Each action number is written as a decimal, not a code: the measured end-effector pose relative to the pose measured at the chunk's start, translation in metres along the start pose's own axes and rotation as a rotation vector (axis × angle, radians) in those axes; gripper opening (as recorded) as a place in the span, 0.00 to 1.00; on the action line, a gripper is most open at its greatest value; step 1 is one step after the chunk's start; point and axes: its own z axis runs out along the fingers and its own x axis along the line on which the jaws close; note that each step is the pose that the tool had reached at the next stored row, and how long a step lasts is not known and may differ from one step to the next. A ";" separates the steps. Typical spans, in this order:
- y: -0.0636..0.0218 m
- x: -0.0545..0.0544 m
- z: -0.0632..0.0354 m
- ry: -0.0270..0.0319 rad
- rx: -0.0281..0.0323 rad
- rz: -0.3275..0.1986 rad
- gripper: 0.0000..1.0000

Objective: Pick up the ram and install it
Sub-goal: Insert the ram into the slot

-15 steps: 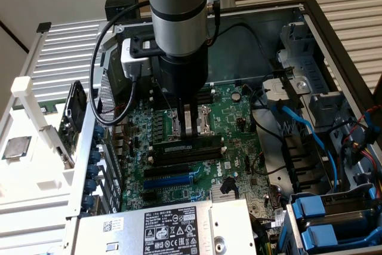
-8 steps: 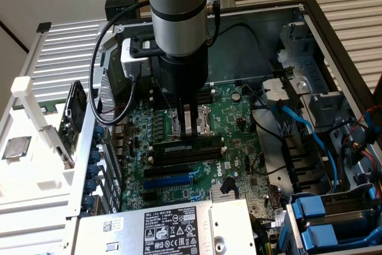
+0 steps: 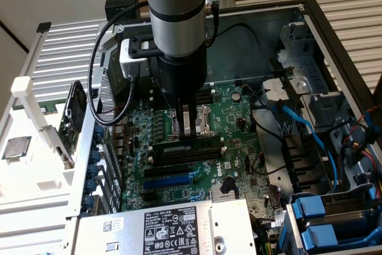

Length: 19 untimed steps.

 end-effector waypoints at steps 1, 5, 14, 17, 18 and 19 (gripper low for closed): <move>0.0000 0.000 0.0001 0.0001 -0.0001 0.000 0.12; 0.0000 0.000 0.0015 0.0010 0.0001 0.000 0.12; 0.0001 0.000 0.0025 0.0018 0.0000 0.000 0.12; 0.0001 0.000 0.0026 0.0018 -0.0001 -0.005 0.12; 0.0001 0.000 0.0026 0.0018 -0.0001 -0.006 0.12; 0.0001 0.000 0.0026 0.0018 -0.0002 -0.007 0.12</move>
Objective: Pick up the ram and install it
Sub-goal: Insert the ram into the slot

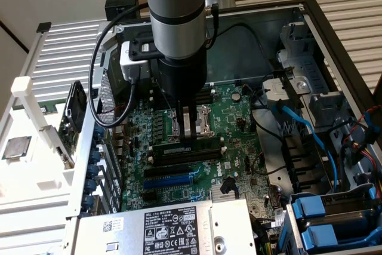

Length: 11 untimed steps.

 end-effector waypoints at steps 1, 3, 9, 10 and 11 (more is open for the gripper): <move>0.0000 0.000 0.0000 0.0000 -0.0001 -0.001 0.12; 0.0001 0.000 0.0002 -0.0001 0.0000 -0.001 0.12; 0.0002 0.000 0.0009 0.0000 -0.0003 -0.001 0.12; 0.0002 0.000 0.0011 0.0000 -0.0005 -0.001 0.12; 0.0002 0.000 0.0012 0.0000 -0.0006 -0.001 0.12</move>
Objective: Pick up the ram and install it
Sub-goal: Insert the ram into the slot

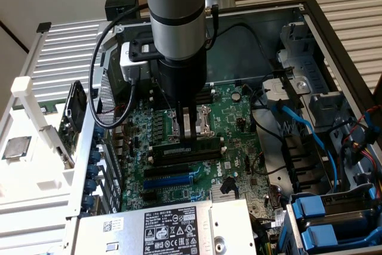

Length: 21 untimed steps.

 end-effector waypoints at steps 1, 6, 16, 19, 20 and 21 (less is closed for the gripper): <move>0.0000 0.000 0.0008 0.0000 0.0000 0.000 0.12; 0.0000 0.000 0.0020 0.0000 0.0000 0.000 0.12; 0.0004 0.000 0.0035 0.0000 -0.0001 0.000 0.12; 0.0004 0.000 0.0039 0.0000 0.0000 0.000 0.12; 0.0004 0.000 0.0040 -0.0001 0.0000 0.000 0.12; 0.0004 0.000 0.0041 0.0000 0.0000 0.000 0.12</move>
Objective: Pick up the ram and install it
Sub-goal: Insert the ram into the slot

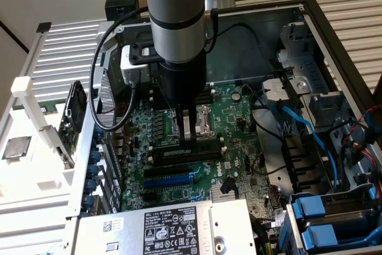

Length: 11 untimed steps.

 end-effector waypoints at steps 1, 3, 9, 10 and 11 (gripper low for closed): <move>0.0000 0.000 0.0001 0.0000 0.0000 0.000 0.12; 0.0000 0.000 0.0004 -0.0001 0.0000 0.000 0.12; 0.0000 0.000 0.0025 0.0000 0.0000 0.000 0.12; 0.0000 0.000 0.0026 -0.0001 0.0000 0.000 0.12; 0.0000 0.000 0.0034 0.0000 0.0000 0.000 0.12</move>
